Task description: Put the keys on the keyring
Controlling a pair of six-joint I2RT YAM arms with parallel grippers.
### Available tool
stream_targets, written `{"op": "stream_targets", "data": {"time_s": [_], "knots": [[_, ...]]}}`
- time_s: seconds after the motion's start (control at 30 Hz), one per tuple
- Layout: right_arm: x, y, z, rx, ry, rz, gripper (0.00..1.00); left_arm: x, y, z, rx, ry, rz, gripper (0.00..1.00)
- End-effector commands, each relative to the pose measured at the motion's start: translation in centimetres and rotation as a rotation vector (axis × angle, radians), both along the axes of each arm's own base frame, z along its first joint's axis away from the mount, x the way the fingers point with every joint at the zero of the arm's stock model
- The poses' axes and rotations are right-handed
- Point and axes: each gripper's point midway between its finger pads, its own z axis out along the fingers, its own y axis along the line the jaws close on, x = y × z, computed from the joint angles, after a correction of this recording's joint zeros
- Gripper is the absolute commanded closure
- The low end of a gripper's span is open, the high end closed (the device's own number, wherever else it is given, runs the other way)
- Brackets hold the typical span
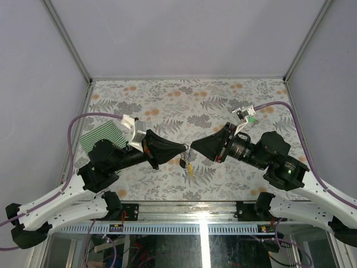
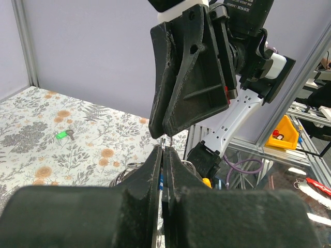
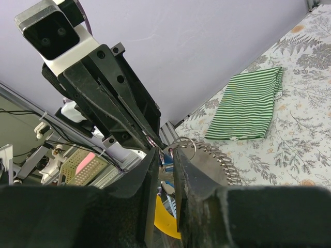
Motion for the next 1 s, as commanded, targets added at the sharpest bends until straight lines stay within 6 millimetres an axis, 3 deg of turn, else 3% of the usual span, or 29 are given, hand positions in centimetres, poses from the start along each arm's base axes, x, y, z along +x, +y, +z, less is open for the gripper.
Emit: {"op": "stream_targets", "data": {"time_s": [0.0,0.13,0.4,0.57,0.97], "knots": [[-0.4,-0.7,2.6,0.056,-0.042,-0.006,0.79,-0.2,0.9,2.8,-0.087,-0.052,0.02,1.0],[-0.5,-0.6,2.6,0.056,-0.042,0.003,0.85,-0.1,0.8,2.8,-0.087,-0.05,0.022,1.0],[-0.9,-0.4,2.7,0.067,-0.047,0.026,0.83,-0.1,0.8,2.8,-0.089,-0.051,0.022,1.0],[-1.0,-0.4,2.9,0.07,-0.051,0.035,1.0,-0.1,0.8,2.8,-0.089,-0.051,0.023,1.0],[0.2,-0.3,0.7,-0.022,-0.016,-0.02,1.0,-0.4,0.9,3.4,-0.101,-0.063,0.009,1.0]]}}
